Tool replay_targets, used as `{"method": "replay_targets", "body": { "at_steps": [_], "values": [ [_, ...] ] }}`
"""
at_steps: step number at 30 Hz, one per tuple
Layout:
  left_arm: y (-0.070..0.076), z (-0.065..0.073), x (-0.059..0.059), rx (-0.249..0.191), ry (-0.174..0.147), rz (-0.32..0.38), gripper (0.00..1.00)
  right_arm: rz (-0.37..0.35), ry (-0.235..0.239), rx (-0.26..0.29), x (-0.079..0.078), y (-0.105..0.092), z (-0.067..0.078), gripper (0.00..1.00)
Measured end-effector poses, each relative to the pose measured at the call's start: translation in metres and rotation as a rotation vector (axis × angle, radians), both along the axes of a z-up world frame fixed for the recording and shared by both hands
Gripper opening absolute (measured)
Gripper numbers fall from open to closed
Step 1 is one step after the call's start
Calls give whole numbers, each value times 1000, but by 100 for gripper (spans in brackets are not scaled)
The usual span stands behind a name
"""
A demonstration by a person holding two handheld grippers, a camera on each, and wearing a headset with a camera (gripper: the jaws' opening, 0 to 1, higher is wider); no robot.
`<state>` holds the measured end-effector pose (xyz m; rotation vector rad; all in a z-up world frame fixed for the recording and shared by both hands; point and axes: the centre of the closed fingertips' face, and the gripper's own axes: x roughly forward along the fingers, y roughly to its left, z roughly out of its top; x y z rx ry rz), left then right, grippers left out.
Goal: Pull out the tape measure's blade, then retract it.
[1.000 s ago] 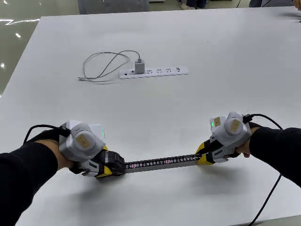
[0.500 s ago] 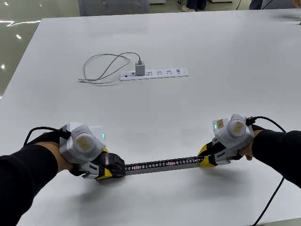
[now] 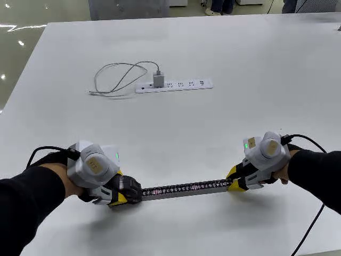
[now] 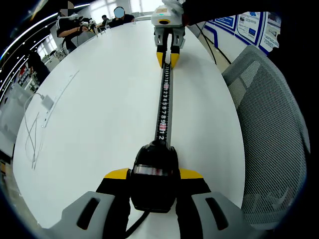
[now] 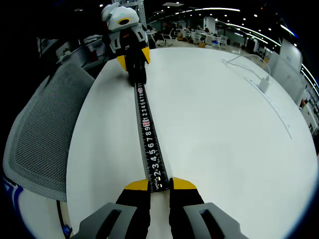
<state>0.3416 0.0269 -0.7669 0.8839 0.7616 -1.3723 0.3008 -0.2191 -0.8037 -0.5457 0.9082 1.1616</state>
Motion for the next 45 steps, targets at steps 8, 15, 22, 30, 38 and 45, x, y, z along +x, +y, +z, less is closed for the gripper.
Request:
{"method": "replay_targets", "body": {
  "at_steps": [8, 15, 22, 30, 38, 45],
  "values": [
    [-1, 0, 0, -3, 1, 7, 30, 4, -2, -8, 0, 0, 0, 10],
    [-2, 0, 0, -12, -7, -6, 31, 31, -3, -35, 0, 2, 0, 11],
    [-3, -1, 2, -2, -16, -14, 31, 72, -17, -70, -1, 2, -1, 12],
    [-1, -2, 2, 34, -18, -26, 31, 97, -24, -94, -2, 2, -1, 12],
    [4, -1, 2, 47, -22, -24, 31, 127, -33, -123, -3, 2, 0, 14],
    [11, 8, 6, 26, -12, 23, 37, 127, -36, -136, -4, 1, 3, 18]
  ]
}}
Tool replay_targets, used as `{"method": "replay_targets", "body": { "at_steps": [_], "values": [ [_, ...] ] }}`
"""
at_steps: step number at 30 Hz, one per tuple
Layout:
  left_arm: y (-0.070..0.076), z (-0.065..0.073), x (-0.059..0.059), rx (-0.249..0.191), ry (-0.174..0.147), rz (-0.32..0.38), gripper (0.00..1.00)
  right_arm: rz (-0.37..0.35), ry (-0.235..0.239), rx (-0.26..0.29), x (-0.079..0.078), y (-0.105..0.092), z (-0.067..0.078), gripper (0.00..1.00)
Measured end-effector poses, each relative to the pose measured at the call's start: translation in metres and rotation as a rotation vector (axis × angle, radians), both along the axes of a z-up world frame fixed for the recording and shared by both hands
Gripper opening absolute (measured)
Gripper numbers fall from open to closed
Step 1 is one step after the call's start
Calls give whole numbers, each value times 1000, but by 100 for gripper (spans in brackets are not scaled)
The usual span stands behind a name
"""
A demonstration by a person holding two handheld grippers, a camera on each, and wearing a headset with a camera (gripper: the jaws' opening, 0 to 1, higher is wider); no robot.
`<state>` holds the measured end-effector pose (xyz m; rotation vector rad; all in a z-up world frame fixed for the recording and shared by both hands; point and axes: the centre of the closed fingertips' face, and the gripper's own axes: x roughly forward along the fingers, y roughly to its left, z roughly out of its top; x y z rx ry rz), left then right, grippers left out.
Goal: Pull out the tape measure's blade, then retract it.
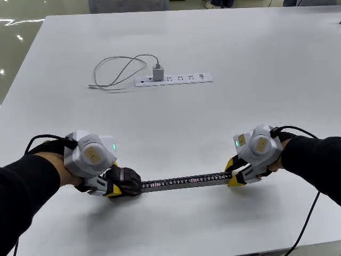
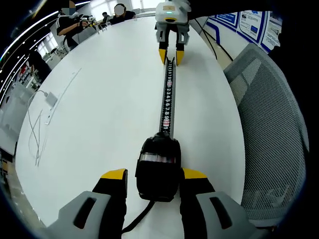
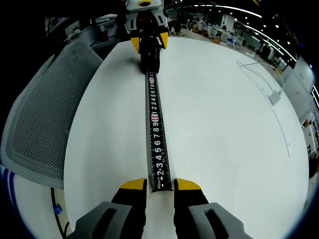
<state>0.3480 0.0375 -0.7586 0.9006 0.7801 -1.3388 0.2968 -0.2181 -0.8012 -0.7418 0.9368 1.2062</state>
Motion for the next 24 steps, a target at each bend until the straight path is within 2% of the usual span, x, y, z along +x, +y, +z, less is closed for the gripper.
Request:
{"method": "replay_targets", "body": {
  "at_steps": [2, 3, 4, 11, 16, 19, 24],
  "values": [
    [0, 2, 0, -7, 5, 10, 41, -4, 1, -2, 1, 0, 1, 19],
    [1, 2, -3, -8, 25, 12, 43, -8, 2, -4, 1, -1, 3, 19],
    [1, 3, -4, -11, 29, 8, 43, -10, 7, 0, 1, 0, 4, 20],
    [1, 5, -4, -29, 39, 33, 45, -11, 6, 7, 1, 5, 11, 26],
    [2, 9, -4, -48, 42, 51, 51, -46, -13, 8, 4, 4, 14, 36],
    [2, 13, -6, -75, 60, 73, 55, -70, -19, 16, 4, 1, 17, 41],
    [9, 11, -5, -71, 60, 93, 63, -97, -31, 27, 2, -5, 19, 46]
  ]
}}
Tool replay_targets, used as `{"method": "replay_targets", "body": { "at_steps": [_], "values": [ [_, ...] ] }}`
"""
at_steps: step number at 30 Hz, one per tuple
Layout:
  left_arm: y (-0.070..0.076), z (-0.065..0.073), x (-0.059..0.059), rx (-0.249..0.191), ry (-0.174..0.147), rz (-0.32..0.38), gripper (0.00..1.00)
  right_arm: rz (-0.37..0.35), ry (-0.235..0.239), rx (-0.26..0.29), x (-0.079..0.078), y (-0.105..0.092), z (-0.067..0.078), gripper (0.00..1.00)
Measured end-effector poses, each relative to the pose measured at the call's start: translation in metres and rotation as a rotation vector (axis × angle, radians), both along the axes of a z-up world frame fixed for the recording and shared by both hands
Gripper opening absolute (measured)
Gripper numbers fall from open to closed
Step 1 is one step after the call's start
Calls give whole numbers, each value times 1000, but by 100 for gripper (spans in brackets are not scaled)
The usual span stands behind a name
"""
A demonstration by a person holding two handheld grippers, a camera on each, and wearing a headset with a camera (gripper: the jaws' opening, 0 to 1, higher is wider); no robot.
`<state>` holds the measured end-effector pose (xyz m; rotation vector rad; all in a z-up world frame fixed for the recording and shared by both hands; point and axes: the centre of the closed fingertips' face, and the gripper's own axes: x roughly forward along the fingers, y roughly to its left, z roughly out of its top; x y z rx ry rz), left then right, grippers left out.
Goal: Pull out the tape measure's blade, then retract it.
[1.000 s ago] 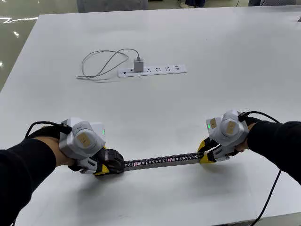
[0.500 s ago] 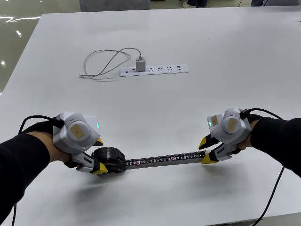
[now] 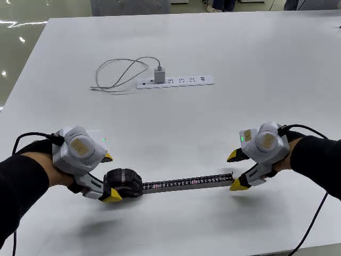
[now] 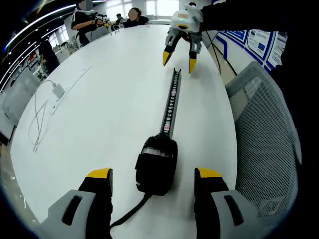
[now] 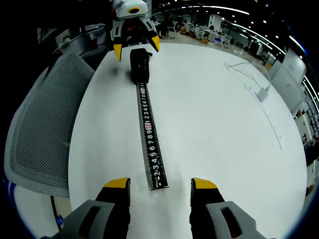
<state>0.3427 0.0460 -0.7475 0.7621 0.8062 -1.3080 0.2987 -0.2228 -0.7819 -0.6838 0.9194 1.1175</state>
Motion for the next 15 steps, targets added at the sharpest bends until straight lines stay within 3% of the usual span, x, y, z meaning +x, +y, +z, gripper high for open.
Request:
{"method": "replay_targets", "body": {
  "at_steps": [4, 8, 15],
  "values": [
    [5, 0, -1, -4, 10, 19, 67, -14, -3, 4, -2, -4, 2, 50],
    [6, 3, -5, -29, 39, 44, 75, -32, -4, 15, -3, -6, 4, 52],
    [11, 6, -6, -62, 34, 69, 83, -70, -20, 45, 0, -5, 10, 58]
  ]
}}
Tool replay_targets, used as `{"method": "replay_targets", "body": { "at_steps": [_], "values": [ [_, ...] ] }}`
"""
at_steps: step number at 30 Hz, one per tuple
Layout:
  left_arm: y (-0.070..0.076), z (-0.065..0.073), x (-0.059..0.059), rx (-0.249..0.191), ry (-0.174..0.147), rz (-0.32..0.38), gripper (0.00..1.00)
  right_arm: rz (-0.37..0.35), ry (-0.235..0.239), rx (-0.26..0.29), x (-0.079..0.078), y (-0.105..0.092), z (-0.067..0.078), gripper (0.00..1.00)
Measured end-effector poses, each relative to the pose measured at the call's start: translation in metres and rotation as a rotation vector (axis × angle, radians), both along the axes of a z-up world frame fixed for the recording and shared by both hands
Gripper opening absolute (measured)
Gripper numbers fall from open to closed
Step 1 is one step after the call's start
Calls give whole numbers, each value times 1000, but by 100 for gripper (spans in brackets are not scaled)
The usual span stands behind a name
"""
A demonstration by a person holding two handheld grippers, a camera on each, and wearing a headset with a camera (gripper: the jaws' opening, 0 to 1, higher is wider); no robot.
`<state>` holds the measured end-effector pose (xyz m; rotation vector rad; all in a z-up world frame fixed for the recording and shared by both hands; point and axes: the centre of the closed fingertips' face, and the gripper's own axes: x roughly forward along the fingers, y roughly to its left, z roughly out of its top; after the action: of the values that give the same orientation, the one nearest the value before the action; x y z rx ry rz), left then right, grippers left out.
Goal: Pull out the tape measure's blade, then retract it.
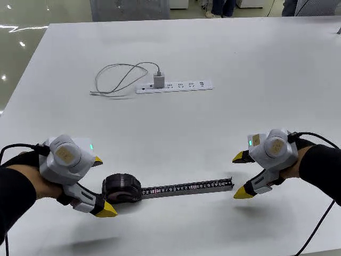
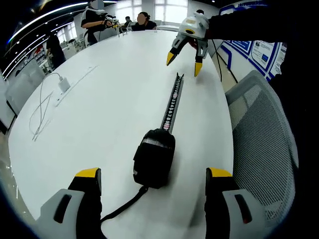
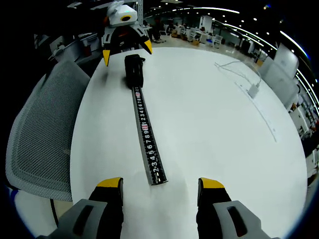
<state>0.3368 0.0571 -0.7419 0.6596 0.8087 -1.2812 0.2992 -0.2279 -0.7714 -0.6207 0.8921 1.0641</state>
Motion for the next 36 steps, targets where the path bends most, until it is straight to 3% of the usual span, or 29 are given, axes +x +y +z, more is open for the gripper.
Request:
{"method": "replay_targets", "body": {
  "at_steps": [4, 8, 12, 22, 24, 31, 36],
  "values": [
    [3, 2, -2, -28, 22, 49, 88, -16, -7, 15, 0, 1, 3, 61],
    [8, 3, 3, -67, 26, 135, 95, -36, -16, 32, 0, 2, 6, 63],
    [13, 5, 5, -109, 26, 170, 99, -50, -25, 45, -2, 1, 9, 68],
    [26, 12, 11, -191, 16, 301, 99, -121, -52, 91, -5, -5, 16, 75],
    [34, 10, 15, -177, -5, 331, 99, -149, -53, 106, -6, -6, 18, 76],
    [49, 13, 18, -215, -17, 420, 99, -217, -80, 145, -7, -13, 20, 81],
    [55, 16, 15, -246, -32, 439, 99, -252, -106, 161, -12, -15, 24, 87]
  ]
}}
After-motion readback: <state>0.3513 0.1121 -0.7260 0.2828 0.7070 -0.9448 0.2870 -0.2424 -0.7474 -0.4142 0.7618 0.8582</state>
